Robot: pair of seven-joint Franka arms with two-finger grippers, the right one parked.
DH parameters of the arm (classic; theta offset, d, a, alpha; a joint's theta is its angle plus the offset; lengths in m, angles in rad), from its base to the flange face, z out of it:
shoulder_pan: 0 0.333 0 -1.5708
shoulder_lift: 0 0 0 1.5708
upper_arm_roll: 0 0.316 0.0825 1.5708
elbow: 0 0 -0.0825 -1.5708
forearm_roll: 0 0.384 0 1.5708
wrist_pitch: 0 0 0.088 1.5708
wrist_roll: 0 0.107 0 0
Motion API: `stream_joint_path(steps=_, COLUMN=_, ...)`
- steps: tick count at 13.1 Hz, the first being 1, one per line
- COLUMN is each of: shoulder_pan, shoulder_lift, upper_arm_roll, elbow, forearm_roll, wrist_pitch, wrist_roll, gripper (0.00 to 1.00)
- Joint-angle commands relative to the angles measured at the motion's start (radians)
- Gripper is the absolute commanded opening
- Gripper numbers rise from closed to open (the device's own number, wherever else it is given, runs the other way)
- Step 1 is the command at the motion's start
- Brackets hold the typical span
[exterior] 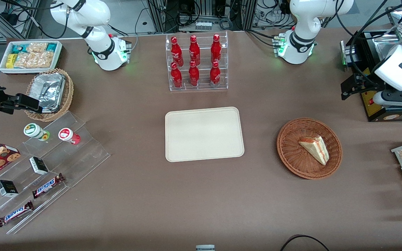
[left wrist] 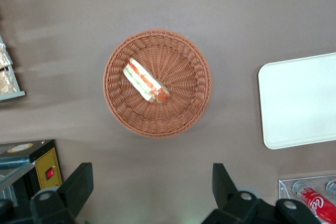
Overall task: Place sandwich from basket to tray
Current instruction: 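Move the left gripper down over the sandwich in the wicker basket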
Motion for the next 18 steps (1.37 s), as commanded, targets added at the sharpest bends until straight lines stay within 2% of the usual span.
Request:
stream_joint_path(steps=1, shoulder_pan=0.006, shoulder_lift=0.029, upper_arm_roll=0.003, elbow=0.043, forearm_roll=-0.013, wrist_pitch=-0.019, wrist_roll=0.016, gripper=1.00)
stream_joint_path(steps=5, shoulder_pan=0.009, shoulder_lift=0.085, upper_arm_roll=0.017, elbow=-0.001, forearm_roll=0.003, wrist_pitch=0.035, wrist_roll=0.008, gripper=1.00)
stream_joint_path(steps=9, shoulder_pan=0.009, shoulder_lift=0.093, upper_arm_roll=0.043, elbow=-0.208, forearm_roll=0.006, wrist_pitch=0.303, wrist_roll=-0.061, gripper=1.00)
stream_joint_path(steps=16, shoulder_pan=0.007, shoulder_lift=0.181, upper_arm_roll=0.066, elbow=-0.474, forearm_roll=0.006, wrist_pitch=0.685, wrist_roll=-0.435, gripper=1.00)
stream_joint_path(steps=18, shoulder_pan=0.007, shoulder_lift=0.184, upper_arm_roll=0.066, elbow=-0.549, forearm_roll=0.006, wrist_pitch=0.769, wrist_roll=-0.466, gripper=1.00)
